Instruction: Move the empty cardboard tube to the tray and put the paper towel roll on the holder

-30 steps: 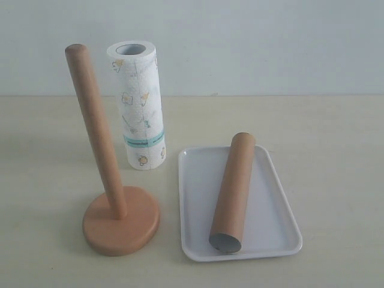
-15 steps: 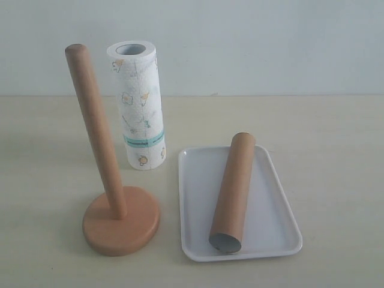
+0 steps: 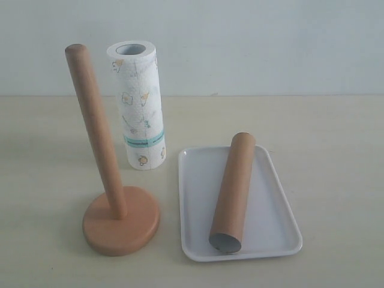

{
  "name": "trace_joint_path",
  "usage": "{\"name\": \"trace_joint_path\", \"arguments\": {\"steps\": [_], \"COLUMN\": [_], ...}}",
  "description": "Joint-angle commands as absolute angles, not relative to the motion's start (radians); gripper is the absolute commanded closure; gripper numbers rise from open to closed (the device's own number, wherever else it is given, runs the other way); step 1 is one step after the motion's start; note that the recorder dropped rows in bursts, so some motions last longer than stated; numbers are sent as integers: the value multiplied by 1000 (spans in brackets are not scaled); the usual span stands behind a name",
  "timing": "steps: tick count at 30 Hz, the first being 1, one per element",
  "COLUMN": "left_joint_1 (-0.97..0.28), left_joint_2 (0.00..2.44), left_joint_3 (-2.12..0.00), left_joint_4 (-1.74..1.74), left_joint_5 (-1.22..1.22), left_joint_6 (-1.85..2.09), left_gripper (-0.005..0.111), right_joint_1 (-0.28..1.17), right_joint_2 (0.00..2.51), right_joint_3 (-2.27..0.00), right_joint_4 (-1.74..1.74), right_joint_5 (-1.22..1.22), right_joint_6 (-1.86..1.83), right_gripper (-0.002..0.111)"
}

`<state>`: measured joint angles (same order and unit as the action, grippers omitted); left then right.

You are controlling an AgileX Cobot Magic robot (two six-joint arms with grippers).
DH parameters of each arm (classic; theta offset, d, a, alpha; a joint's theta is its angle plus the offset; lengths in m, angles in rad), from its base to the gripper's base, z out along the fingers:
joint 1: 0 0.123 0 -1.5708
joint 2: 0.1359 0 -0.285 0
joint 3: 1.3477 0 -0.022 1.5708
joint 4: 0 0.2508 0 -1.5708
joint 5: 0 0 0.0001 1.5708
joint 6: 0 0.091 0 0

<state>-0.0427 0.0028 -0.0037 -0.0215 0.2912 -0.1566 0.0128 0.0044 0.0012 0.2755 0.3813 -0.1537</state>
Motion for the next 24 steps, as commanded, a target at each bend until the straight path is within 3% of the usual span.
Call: {"name": "trace_joint_path", "arguments": {"steps": [1,17,24], "left_joint_1": [-41,-41,-41], "left_joint_2": [0,0,0], "left_joint_3": [0,0,0], "left_joint_4": [-18,-18,-18], "left_joint_5": [293,293,293], "left_joint_6": [-157,-157,-157], "left_gripper": [103,103,103], "right_joint_1": [10,10,10], "right_joint_2": [0,0,0], "right_joint_3": [0,0,0], "right_joint_4": [277,277,281], "right_joint_5": [269,26,-418], "right_joint_6": [-161,-159,50], "right_gripper": [106,106,106]}}
